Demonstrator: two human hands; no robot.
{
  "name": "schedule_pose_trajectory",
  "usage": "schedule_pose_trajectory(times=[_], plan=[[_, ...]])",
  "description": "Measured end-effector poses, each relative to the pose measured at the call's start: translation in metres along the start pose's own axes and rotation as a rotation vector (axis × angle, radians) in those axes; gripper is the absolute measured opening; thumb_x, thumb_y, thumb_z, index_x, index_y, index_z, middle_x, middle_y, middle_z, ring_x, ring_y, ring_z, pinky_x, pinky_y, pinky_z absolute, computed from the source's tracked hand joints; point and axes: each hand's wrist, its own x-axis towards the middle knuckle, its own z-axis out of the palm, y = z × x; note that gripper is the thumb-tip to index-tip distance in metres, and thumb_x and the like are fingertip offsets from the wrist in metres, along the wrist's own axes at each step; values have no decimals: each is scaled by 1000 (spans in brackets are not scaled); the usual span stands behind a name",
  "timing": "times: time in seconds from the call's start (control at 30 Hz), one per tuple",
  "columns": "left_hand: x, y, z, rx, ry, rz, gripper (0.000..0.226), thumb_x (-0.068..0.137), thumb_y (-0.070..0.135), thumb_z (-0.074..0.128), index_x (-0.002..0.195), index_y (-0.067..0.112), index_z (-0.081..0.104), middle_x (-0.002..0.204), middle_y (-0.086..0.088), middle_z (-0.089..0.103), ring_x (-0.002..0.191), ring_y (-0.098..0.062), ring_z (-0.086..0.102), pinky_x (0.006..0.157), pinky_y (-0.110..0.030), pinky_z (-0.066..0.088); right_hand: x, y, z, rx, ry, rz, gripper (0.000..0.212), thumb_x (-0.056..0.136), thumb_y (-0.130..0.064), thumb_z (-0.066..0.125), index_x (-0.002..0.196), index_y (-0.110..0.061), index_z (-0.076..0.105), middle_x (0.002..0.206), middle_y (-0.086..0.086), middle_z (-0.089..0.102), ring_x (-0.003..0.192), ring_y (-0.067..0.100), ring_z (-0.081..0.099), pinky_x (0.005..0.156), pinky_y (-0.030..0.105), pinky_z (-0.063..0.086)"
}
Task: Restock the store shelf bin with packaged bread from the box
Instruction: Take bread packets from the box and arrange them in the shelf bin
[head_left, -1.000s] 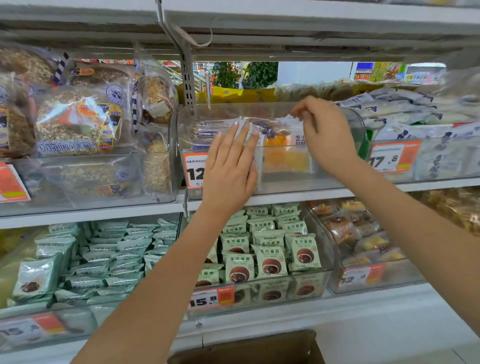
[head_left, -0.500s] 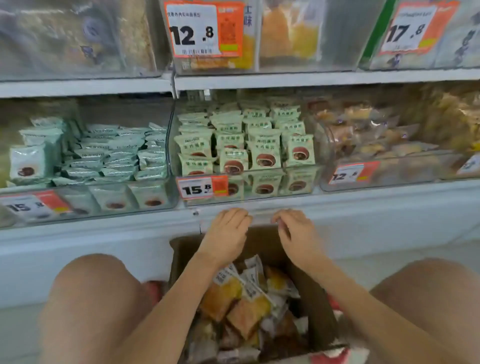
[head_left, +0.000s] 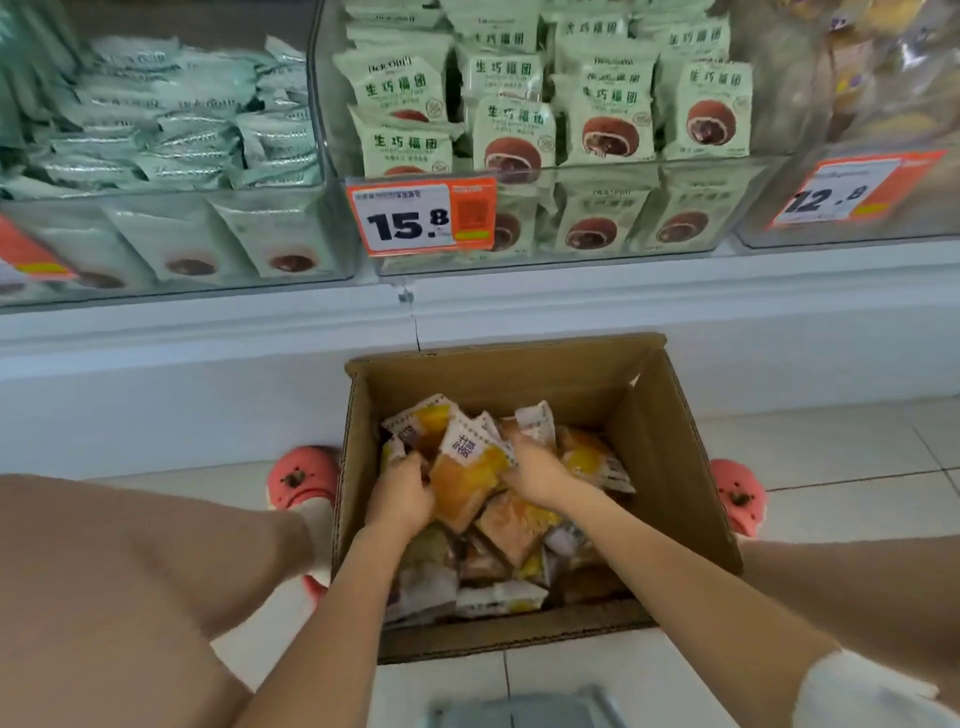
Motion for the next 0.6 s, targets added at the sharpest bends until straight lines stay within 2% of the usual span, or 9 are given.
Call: schedule_pose_trajectory(times=[0.1, 0.2, 0.33, 0.4, 0.47, 0.53, 0.6], plan=[[2, -11, 6, -77, -40, -62, 33, 92, 22, 53, 122, 8, 56, 120, -16, 61, 107, -33, 58, 85, -34, 48, 8, -1, 18, -26, 120, 13, 54, 95, -25, 53, 143, -14, 32, 140, 10, 47, 125, 32, 47, 94, 37, 46], [3, -13, 6, -116, -52, -96, 34, 93, 18, 50, 124, 3, 52, 123, -19, 59, 109, -34, 56, 84, -33, 45, 8, -7, 21, -16, 295, 48, 41, 94, -28, 55, 130, -12, 45, 120, 11, 58, 110, 31, 55, 79, 34, 46], [3, -16, 9, -121, -68, -102, 32, 94, 15, 48, 124, 5, 52, 124, -18, 58, 111, -34, 56, 86, -33, 45, 5, -11, 12, 18, 223, 35, 28, 94, -32, 55, 110, -9, 56, 102, 9, 61, 94, 25, 58, 71, 30, 43], [1, -19, 11, -121, -89, -104, 34, 93, 11, 47, 127, 7, 51, 126, -18, 57, 112, -33, 55, 89, -33, 45, 1, -11, 9, 71, 212, -3, 17, 93, -29, 57, 92, -13, 52, 88, 4, 56, 81, 20, 53, 61, 27, 37], [0, -20, 11, -139, -115, -110, 34, 94, 10, 47, 127, 6, 49, 127, -18, 56, 113, -33, 54, 90, -33, 44, -6, -12, 8, 190, 194, -41, 22, 93, -25, 57, 78, -17, 43, 72, -3, 46, 69, 13, 43, 55, 22, 30], [-1, -20, 8, -232, -109, -138, 35, 96, 13, 49, 130, 5, 48, 130, -16, 55, 117, -31, 53, 93, -33, 43, -19, -12, 4, 295, 177, -49, 26, 94, -24, 56, 74, -17, 40, 64, -6, 39, 58, 10, 36, 51, 20, 27], [-1, -17, 3, -400, -92, -215, 44, 98, 27, 51, 135, 5, 45, 134, -14, 52, 120, -29, 51, 97, -33, 42, -36, -9, -4, 351, 200, -50, 26, 95, -25, 54, 74, -16, 41, 60, -4, 41, 54, 12, 37, 51, 21, 29]])
